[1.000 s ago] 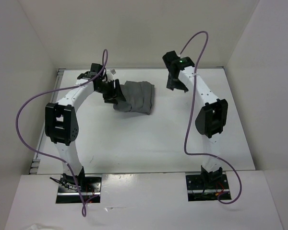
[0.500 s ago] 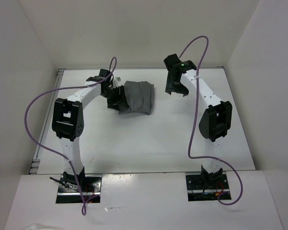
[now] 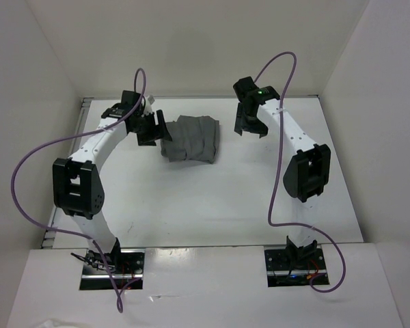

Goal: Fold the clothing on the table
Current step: Fold the skirt

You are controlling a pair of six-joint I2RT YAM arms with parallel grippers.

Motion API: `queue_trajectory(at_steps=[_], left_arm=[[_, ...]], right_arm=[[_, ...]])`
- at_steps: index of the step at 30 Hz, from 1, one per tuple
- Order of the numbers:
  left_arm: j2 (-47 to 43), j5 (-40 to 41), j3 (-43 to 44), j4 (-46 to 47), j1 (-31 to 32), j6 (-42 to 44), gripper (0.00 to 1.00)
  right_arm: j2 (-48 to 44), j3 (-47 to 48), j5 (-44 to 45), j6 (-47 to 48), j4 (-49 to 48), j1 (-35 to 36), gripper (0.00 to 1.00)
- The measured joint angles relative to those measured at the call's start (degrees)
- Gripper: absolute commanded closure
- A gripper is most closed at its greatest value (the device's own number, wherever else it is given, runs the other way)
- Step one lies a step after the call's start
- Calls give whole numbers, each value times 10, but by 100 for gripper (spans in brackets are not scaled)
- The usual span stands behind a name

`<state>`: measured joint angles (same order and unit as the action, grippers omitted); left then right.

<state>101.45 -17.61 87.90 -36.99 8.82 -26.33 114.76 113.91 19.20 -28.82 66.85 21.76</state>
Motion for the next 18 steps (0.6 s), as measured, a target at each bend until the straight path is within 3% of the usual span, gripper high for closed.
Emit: queue_trajectory(at_steps=[13, 18], left_arm=[[101, -39, -51, 70, 0, -37, 25], [106, -67, -52, 110, 0, -60, 41]], right_arm=[[-2, -12, 0, 0, -1, 0, 26], [-11, -21, 0, 0, -2, 0, 26]])
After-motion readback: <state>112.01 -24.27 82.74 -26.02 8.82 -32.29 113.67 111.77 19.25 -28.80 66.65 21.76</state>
